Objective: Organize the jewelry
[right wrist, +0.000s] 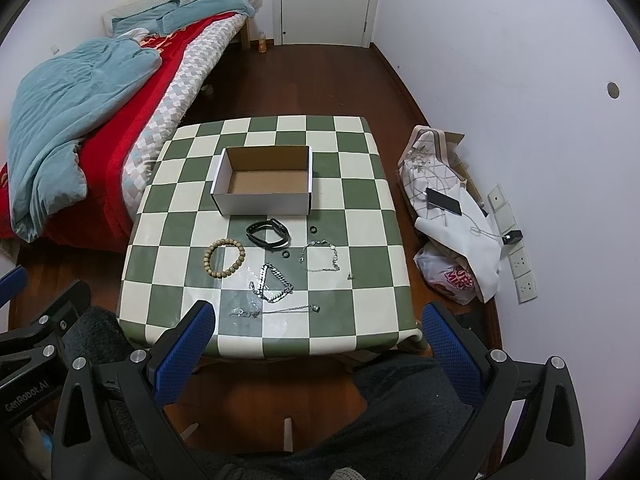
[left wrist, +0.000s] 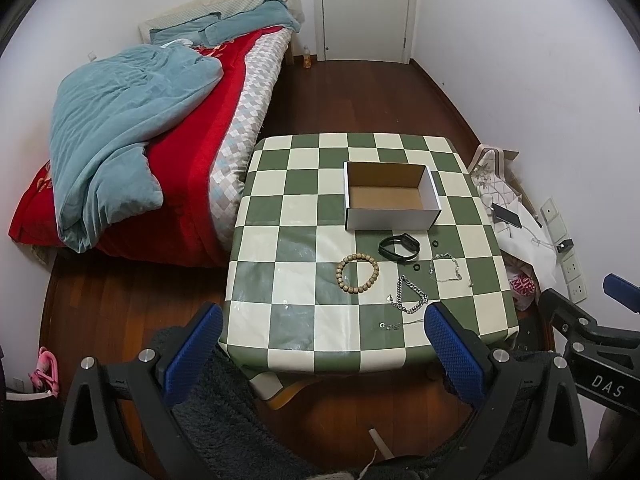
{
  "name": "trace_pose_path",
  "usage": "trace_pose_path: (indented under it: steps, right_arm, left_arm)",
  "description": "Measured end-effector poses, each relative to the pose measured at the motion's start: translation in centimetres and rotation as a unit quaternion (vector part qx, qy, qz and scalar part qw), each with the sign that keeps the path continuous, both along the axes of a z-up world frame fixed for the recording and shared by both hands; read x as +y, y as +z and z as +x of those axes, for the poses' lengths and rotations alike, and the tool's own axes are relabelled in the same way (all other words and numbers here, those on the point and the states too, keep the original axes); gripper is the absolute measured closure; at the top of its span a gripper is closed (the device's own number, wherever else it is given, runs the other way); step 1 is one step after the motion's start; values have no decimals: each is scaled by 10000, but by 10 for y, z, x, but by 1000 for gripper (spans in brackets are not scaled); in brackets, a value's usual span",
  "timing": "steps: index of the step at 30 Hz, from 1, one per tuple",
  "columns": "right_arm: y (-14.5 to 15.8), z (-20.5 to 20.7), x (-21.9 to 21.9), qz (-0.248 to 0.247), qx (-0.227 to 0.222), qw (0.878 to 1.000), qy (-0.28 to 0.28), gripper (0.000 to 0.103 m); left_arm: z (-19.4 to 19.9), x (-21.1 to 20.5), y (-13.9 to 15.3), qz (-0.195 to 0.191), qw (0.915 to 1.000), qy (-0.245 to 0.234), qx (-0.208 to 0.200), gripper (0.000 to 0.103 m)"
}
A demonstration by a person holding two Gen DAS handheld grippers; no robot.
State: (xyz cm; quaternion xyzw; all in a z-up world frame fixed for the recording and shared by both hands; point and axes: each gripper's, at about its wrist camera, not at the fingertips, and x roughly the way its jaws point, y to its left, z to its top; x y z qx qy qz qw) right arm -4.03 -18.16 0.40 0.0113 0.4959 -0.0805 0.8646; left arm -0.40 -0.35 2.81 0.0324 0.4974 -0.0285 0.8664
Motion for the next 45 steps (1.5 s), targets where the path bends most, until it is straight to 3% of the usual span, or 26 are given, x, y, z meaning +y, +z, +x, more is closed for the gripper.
trace_pose_path:
  steps: [5,10,16,25,28,33,35,37,41,42,45]
  right_arm:
    - [1,2,-1,65,-12,10000,-48,0]
    - [-14,9,-16,184,22,9996,-210,0]
    - [-50,28,-46,267,154,9979,-574,0]
    - [-133,56,-96,428,559,9929,-960,0]
    - [-166,63,-112,566,725,9894,-1126,7]
    - [-217,70,-136,1169,1002,9784,-1382,27]
    - [-232,70,-143,1346,1071,9738,-1487,27]
    - [-240,68,-148,1479,1101,9702,-1569,27]
    - [-245,65,-153,1625,1104,9667,-1640,27]
    - [-246,64,-154,1646,1104,9662,-1647,27]
    - [-249,65,-157,1720,1115,9644,-1670,27]
  left_arm:
    - [6,4,-5,120,9998,115,-70,0]
    - [25,-3,-32,505,9984,233,-87,0]
    - [50,-25,-90,1093,9940,14,51,0]
    - [90,-92,-185,1789,9808,-545,558,0]
    - [100,-110,-212,1901,9764,-668,773,0]
    - [119,-131,-246,1873,9727,-826,1089,1]
    - [126,-136,-260,1894,9700,-871,1254,13]
    - [130,-140,-272,1811,9678,-943,1473,32]
    - [128,-148,-276,1714,9693,-1112,1369,40]
    - [127,-150,-275,1673,9697,-1172,1340,48]
    - [122,-154,-274,1039,9721,-1491,1483,98]
